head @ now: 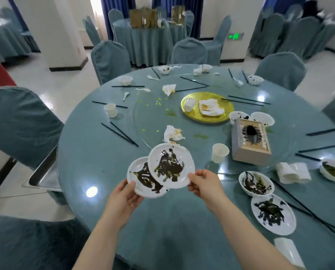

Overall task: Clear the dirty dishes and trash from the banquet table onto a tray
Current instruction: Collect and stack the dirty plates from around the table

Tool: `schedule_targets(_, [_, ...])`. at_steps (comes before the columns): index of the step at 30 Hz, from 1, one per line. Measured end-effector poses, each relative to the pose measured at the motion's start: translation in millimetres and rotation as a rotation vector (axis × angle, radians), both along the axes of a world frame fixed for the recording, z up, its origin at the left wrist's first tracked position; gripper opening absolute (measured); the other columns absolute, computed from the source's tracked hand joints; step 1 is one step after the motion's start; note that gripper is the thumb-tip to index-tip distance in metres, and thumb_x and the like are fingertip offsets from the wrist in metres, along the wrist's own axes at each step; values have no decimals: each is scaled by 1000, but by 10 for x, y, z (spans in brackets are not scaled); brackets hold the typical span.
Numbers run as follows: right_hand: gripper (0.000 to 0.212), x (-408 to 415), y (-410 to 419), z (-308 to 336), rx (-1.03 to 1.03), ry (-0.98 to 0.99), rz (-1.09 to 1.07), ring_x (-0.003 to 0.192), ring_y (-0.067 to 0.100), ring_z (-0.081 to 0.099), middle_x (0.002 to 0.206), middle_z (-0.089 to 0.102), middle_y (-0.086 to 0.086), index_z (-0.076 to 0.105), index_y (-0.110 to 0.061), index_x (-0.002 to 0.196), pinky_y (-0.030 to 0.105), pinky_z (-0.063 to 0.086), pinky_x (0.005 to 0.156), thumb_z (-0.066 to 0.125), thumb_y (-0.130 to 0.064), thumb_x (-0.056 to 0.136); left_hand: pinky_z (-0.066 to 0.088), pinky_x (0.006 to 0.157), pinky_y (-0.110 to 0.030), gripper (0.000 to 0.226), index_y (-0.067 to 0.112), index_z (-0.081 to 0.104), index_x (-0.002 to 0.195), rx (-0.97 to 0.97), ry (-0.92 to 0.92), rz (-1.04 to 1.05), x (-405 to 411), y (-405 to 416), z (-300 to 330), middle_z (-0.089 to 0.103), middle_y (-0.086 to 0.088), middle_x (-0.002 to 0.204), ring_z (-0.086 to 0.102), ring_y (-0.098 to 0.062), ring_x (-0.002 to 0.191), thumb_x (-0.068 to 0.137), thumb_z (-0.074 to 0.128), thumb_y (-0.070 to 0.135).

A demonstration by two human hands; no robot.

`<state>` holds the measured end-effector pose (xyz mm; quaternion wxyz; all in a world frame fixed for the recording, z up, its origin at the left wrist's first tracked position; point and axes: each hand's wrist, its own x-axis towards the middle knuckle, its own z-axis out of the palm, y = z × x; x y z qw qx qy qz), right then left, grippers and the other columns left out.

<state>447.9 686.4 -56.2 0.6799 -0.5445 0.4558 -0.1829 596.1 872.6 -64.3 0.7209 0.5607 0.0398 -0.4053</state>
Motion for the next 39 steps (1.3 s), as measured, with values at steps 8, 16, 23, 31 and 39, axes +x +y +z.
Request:
schedule_targets(8, [32,-358,143,42,-87,-32,-96,65,16,62,85,68,-1,58,-38,97,24,53,51,48,-7,94,57,65,-30,26,15,59,120,-50,-64,-331,-377,-489,163,74,-6,94,71,-19,77,96,53,21])
schedule_targets(16, [31,-802,-7,71,-7,-116,-185,66,14,62,88,74,6,68,-26,100,23,54,58,55,0,90,58,67,-30,28,14,56,120,35,-160,-487,-585,-907,306,75,-8,97,71,-22,80,93,59,21])
schedule_targets(23, [13,-1354,-284,-248,287,-105,-439,60,18,63,78,70,11,62,-6,99,23,47,53,58,-17,94,57,59,-26,19,12,62,111,59,-61,-400,-693,-1013,135,75,-6,88,70,-16,70,93,56,11])
schedule_targets(31, [38,-1499,-603,-812,759,-267,-752,72,25,55,93,59,17,44,-2,130,19,48,36,44,-27,101,59,63,-27,17,14,63,107,67,-34,-359,-686,-833,-2,75,-6,86,70,-16,69,92,57,10])
schedule_targets(39, [28,-1539,-800,-1017,804,-244,-907,44,22,62,78,57,7,45,-9,85,14,43,34,25,-16,103,58,64,-28,19,16,64,109,78,-37,-284,-620,-637,-2,75,-6,87,70,-17,70,91,57,12])
